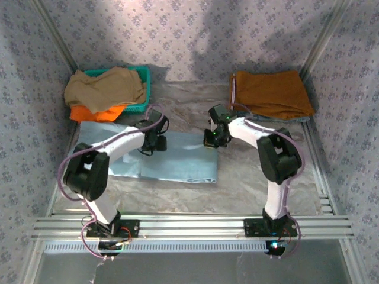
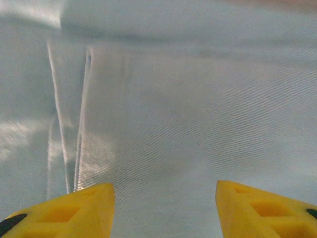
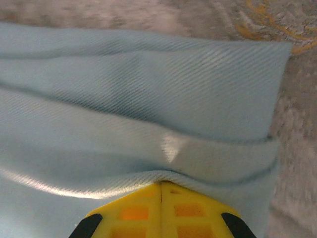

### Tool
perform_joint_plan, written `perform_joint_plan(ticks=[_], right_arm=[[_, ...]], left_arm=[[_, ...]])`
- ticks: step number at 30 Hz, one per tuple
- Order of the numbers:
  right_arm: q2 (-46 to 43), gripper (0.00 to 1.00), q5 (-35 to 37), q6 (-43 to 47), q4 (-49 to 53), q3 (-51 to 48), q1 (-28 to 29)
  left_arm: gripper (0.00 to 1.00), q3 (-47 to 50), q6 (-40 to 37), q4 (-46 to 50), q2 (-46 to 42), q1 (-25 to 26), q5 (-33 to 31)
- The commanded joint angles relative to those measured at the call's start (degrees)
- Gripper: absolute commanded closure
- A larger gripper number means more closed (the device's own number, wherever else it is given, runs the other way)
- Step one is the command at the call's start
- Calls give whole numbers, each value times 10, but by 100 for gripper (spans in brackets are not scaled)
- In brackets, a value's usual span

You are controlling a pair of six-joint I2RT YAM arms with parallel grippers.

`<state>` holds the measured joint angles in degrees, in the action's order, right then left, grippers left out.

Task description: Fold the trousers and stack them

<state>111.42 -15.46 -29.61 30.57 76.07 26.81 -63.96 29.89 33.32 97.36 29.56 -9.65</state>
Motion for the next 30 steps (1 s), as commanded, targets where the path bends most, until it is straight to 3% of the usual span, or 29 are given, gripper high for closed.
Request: perform_joint_plan(ticks=[1,5,8,10,14,25,27,30], right_arm=[[42,97,11,-3,22,25,-12],[30,86,8,12,36,16,-21],[-40,60,1,22,36,-17,-27],[-96,48,-10,24,36,-49,-34],[-157,39,-53,23,36,-117,-49],[-133,35,-170,-42,-52,-217,-35],[-121,39,-195,-51,-70,-221,-25],[-116,53,-235,-78,-108,-237,-22]], left_arm=[[41,31,18,-41,22,-14,6],[29,69,23,-71,28,-20,14],[22,94,23,-85,14,-17,29],[19,106,22,-88,-1,-17,33],[17,113,20,-80,-36,-16,42],[17,130,12,-42,-96,-17,29],[17,144,17,-51,-97,-18,30],[17,155,22,-59,-97,-19,31]])
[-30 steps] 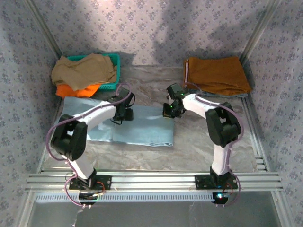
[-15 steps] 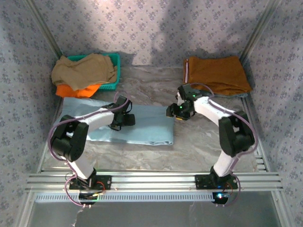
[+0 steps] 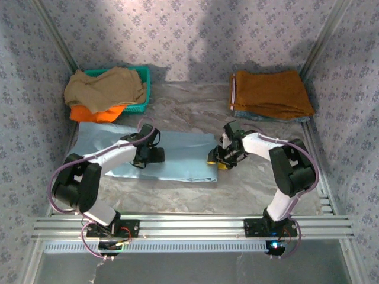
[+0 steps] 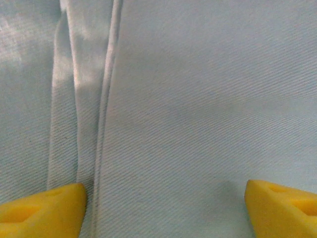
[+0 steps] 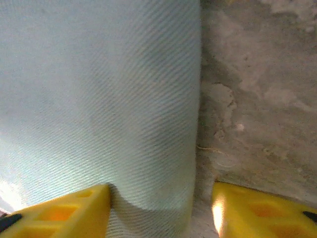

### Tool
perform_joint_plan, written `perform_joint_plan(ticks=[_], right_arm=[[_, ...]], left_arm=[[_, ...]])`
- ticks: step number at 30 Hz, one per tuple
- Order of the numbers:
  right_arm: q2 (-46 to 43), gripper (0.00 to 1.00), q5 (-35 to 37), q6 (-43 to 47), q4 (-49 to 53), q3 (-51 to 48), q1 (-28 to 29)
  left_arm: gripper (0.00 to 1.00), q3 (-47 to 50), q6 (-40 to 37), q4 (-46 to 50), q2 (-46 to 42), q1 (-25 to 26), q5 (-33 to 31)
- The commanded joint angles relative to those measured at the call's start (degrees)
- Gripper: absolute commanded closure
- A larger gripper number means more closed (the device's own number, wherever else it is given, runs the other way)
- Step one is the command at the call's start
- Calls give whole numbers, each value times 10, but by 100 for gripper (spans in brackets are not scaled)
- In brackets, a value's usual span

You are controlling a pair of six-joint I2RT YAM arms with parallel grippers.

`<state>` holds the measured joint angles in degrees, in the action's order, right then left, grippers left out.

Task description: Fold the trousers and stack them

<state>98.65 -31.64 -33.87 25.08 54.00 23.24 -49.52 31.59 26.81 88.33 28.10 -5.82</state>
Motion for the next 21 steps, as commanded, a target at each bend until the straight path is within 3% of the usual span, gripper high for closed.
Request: perform_joint_plan(ticks=[1,5,9,12,14,21], right_arm=[[8,61,-79,-44,-63,-22,11],[-11,100,-58,-50,-48,-32,-14],[-51,100,-14,-33,-6,-51,-82],[-88,100,95,1,83,-51,-140],[-104,100,102,21,125,-45,-188],[-171,100,228,83,251,42,-341]], left_arm=[[17,12,5,6,-8,-4,-8],[17,8,1,12,-16,-7,-12],[17,-11,-3,30,-35,-12,-18],[16,-30,-3,47,-48,-14,-20],[16,-49,0,62,-50,-17,-26],[17,-84,25,94,-31,-47,-35]])
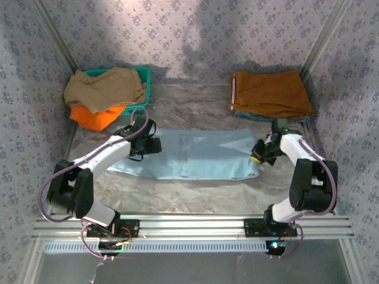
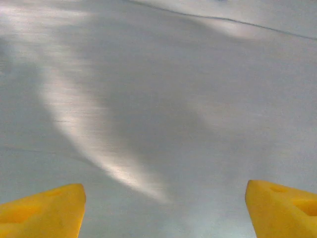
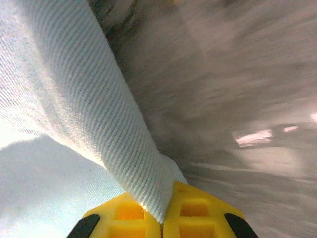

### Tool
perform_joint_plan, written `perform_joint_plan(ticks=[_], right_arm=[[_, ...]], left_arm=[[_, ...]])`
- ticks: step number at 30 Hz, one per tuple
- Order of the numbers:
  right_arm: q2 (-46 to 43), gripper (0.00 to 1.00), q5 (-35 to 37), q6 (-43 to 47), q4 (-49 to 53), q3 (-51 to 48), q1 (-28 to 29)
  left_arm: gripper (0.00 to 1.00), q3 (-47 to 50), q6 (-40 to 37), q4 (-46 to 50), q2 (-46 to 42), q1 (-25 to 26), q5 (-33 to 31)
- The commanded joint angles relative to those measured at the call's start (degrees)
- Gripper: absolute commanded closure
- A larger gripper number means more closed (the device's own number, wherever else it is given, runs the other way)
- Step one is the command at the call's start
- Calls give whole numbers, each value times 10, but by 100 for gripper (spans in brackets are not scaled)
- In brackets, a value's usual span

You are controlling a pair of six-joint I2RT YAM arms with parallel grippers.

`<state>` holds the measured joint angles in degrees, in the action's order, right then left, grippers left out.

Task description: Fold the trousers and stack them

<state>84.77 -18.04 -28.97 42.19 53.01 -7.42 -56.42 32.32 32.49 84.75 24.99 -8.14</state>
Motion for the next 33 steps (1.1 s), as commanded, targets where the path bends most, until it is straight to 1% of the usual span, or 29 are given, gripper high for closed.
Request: perform_joint_plan(ticks=[1,2,4,5,7,9,10,12,14,15,17,19,23,26,28,31,33], right_arm=[[-35,100,107,34,99,71,-47],[-38,100,116,32,101,90,-59],[-38,100,110,15,103,129,-56],[-34,100,111,16,112,148,-43],[-28,100,119,11,124,195,-10],[-26,100,103,1,125,219,29],[-23,100,100,-6,129,236,56],[-12,100,120,-15,148,284,125],[6,100,134,-26,170,342,201],[14,100,137,-33,174,364,229],[36,100,135,-55,171,409,290],[68,100,137,-66,168,452,346],[146,100,127,-125,133,531,436],[211,100,133,-147,106,593,490],[260,100,116,-157,94,635,515],[349,100,111,-156,117,729,555],[392,100,98,-161,115,766,572]], left_arm=[[17,-14,21,37,7,-24,-11],[17,-10,24,35,11,-30,-15],[19,-2,30,28,19,-45,-26],[21,0,33,27,27,-54,-35],[27,7,36,21,42,-69,-53],[34,22,42,2,53,-81,-49],[39,30,44,-10,60,-85,-44],[51,37,47,-26,77,-90,-33],[66,39,51,-34,98,-92,-31],[72,42,54,-41,106,-93,-29],[87,52,51,-66,123,-93,0],[100,57,45,-85,138,-92,25],[100,61,32,-103,149,-91,50],[100,66,23,-111,138,-91,54],[100,70,17,-115,130,-91,55],[100,75,14,-124,127,-92,60],[100,78,14,-131,129,-92,66]])
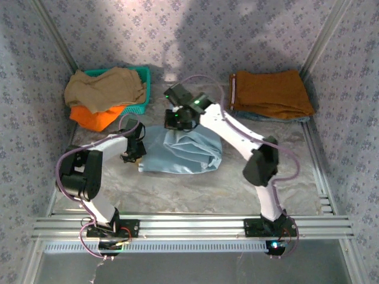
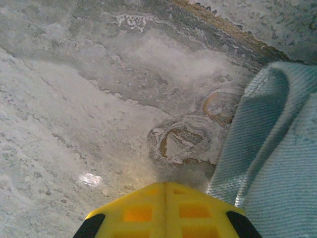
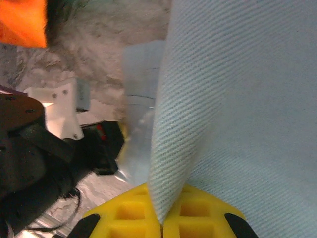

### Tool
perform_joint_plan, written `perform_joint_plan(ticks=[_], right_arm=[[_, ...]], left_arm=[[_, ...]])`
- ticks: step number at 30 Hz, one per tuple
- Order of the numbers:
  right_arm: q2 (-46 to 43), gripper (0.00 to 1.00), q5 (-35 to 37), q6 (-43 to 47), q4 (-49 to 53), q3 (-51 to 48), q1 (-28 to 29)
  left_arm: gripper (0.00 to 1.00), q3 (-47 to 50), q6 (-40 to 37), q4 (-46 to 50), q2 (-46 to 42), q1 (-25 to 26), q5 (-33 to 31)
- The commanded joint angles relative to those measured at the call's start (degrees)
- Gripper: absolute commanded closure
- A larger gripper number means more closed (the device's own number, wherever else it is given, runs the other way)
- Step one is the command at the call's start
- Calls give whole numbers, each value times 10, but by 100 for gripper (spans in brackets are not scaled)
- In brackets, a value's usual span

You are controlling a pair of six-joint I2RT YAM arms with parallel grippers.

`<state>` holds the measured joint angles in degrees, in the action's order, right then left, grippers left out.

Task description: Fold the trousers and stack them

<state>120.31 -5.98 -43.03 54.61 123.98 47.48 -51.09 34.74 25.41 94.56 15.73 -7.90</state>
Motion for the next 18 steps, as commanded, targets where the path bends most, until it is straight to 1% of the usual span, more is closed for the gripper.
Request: perform_joint_plan(ticks=[1,7,11,12,14,15,16,17,18], right_arm=[[52,100,-27,-27,-21,64,32],[127,100,-39,-45,-48,105,53],[166,100,-77,-60,-66,114,59],[169,95,-87,-60,-72,113,61],[169,66,-106,-64,-81,113,66],[167,58,-121,-69,-87,114,67],[163,52,-130,-75,-90,113,68],[155,47,-139,-80,-90,113,70],[144,43,-145,-83,-90,112,73]], left_arm=[[100,28,-9,-67,30,0,67],[100,51,4,-88,17,-11,76],[99,69,21,-79,-21,-37,86],[87,74,27,-71,-35,-45,88],[78,87,39,-51,-72,-63,88],[66,98,48,-40,-99,-74,84],[59,109,57,-30,-125,-85,81],[57,123,65,-18,-158,-101,79],[53,136,75,-3,-194,-118,74]])
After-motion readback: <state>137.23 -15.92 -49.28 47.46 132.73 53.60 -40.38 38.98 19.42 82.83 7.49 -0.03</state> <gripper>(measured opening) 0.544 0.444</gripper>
